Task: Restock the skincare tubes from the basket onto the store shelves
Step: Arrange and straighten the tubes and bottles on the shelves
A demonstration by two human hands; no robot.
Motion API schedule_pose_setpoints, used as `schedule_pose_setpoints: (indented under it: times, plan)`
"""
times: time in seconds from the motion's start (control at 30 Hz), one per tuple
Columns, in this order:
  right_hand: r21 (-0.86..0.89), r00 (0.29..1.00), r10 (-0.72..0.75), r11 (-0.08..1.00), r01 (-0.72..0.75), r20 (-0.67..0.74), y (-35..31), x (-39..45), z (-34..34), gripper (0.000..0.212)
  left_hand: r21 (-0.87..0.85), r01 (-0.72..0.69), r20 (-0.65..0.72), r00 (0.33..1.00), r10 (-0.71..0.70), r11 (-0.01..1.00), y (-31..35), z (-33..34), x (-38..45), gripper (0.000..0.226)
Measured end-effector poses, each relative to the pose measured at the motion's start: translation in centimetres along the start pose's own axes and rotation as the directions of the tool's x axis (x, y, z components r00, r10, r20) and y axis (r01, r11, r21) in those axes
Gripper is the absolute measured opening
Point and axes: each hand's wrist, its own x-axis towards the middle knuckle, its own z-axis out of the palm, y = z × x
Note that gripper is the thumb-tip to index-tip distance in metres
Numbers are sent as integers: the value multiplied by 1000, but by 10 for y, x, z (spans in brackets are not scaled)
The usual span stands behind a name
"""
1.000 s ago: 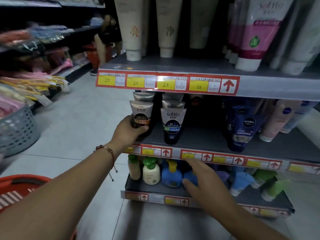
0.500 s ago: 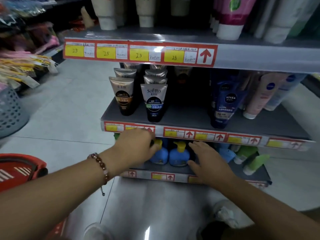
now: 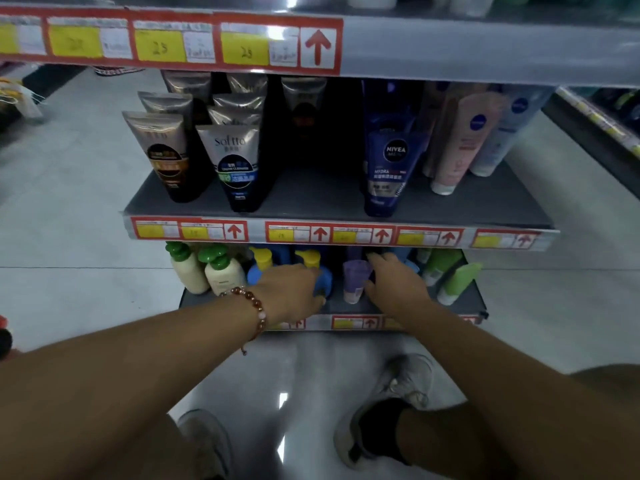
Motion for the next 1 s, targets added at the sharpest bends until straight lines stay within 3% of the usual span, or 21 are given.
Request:
schedule_pose_setpoints:
  times: [0.13, 0.27, 0.33, 0.4, 0.47, 0.57, 0.67, 0.7, 0.77, 0.87, 0.9, 0.93, 1.0]
  plan:
    - [-15, 996, 51, 999, -50, 77, -5, 31, 9, 29, 21, -32, -2, 999, 32, 999, 11, 15, 9, 49]
    - [90, 991, 76, 992, -86, 113, -8, 32, 24, 22, -20, -46, 6, 999, 46, 999, 17, 29, 13, 47]
    - [193, 994, 70, 978, -84, 81, -2, 25, 26, 18, -82, -27, 9, 1000, 27, 996, 21, 33, 14, 53]
    - [421, 998, 57, 904, -69, 40, 5, 11, 20, 17, -179, -5, -3, 1000, 4, 984, 23, 29, 16, 53]
    - [665, 996, 81, 742, -92, 47, 9, -10, 10, 18, -313, -21, 27, 999, 31, 949, 25, 23, 20, 40]
    - [870, 975, 154, 444, -214, 161, 12, -41, -1, 21, -394, -137, 138, 969, 205, 909, 37, 2, 18, 26]
    - [924, 910, 188, 30, -381, 369, 21, -51, 4, 44, -396, -137, 216, 947, 238, 908, 48, -15, 18, 30]
    - [910, 887, 212, -34, -414, 411, 24, -46, 9, 50, -394, -99, 238, 949, 206, 914, 47, -16, 22, 30]
    - [879, 842, 293, 13, -477, 453, 25, -32, 28, 46, -409, -17, 264, 955, 136, 913, 36, -14, 29, 25]
    - [796, 864, 335, 362, -485, 375, 15, -8, 62, 20, -405, 50, 317, 944, 90, 913, 13, 0, 30, 21]
    - [780, 888, 315, 435, -450, 336, 10, -2, 73, 25, -399, 57, 337, 937, 89, 915, 6, 5, 26, 20]
    - [774, 904, 302, 475, -418, 303, 5, 4, 81, 29, -390, 69, 358, 930, 82, 918, -1, 9, 22, 20]
    - [787, 920, 289, 486, -379, 264, -4, 17, 97, 17, -345, 94, 391, 919, 52, 934, -13, 12, 12, 27]
